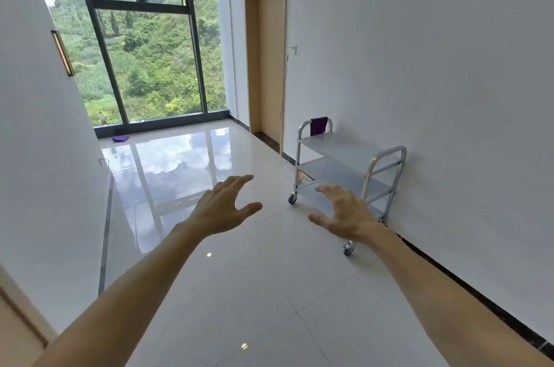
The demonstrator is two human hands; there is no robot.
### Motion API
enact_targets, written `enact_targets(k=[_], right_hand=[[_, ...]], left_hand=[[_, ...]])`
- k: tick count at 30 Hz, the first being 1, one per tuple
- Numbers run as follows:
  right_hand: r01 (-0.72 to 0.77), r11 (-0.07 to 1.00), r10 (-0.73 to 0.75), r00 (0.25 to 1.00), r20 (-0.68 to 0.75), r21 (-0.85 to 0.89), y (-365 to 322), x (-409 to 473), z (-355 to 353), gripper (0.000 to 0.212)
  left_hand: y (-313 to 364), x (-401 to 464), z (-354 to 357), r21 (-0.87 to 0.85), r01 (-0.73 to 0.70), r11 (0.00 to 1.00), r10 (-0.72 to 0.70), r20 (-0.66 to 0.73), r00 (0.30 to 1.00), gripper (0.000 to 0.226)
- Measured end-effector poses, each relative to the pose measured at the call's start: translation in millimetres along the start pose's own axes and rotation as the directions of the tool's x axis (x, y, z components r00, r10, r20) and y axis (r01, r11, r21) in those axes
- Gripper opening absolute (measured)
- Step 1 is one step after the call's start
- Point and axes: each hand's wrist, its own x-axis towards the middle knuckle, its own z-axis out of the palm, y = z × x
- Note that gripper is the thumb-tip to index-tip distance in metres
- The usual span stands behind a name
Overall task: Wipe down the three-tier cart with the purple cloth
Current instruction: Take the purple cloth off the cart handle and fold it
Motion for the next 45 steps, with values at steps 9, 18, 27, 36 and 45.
enact_targets(k=[9, 18, 27, 36, 45], right_hand=[[-0.063, 0.998, 0.063, 0.998, -0.012, -0.009, 12.1, 139.2, 14.9, 0.069], [-0.110, 0.994, 0.110, 0.994, -0.009, -0.007, 39.8, 259.9, 35.8, 0.070], [-0.083, 0.996, 0.083, 0.997, -0.006, -0.038, 105.0, 393.1, 52.7, 0.071], [-0.041, 0.999, 0.041, 0.999, 0.012, -0.003, 195.1, 543.0, 60.2, 0.067], [-0.039, 0.999, 0.040, 0.998, 0.040, -0.008, 257.5, 660.9, 79.3, 0.069]], left_hand=[[-67.7, 145.8, 4.8, -0.060, -0.034, 0.998, 0.034, 0.002, 0.999, 0.074], [-120.3, 274.4, 27.5, -0.052, -0.067, 0.996, 0.070, 0.043, 0.997, 0.074], [-144.5, 421.4, 76.6, -0.082, -0.076, 0.994, 0.080, 0.044, 0.996, 0.075], [-154.1, 583.6, 120.0, -0.114, -0.050, 0.992, 0.055, 0.041, 0.998, 0.073], [-178.3, 701.3, 158.3, -0.135, -0.007, 0.991, 0.014, 0.050, 0.999, 0.074]])
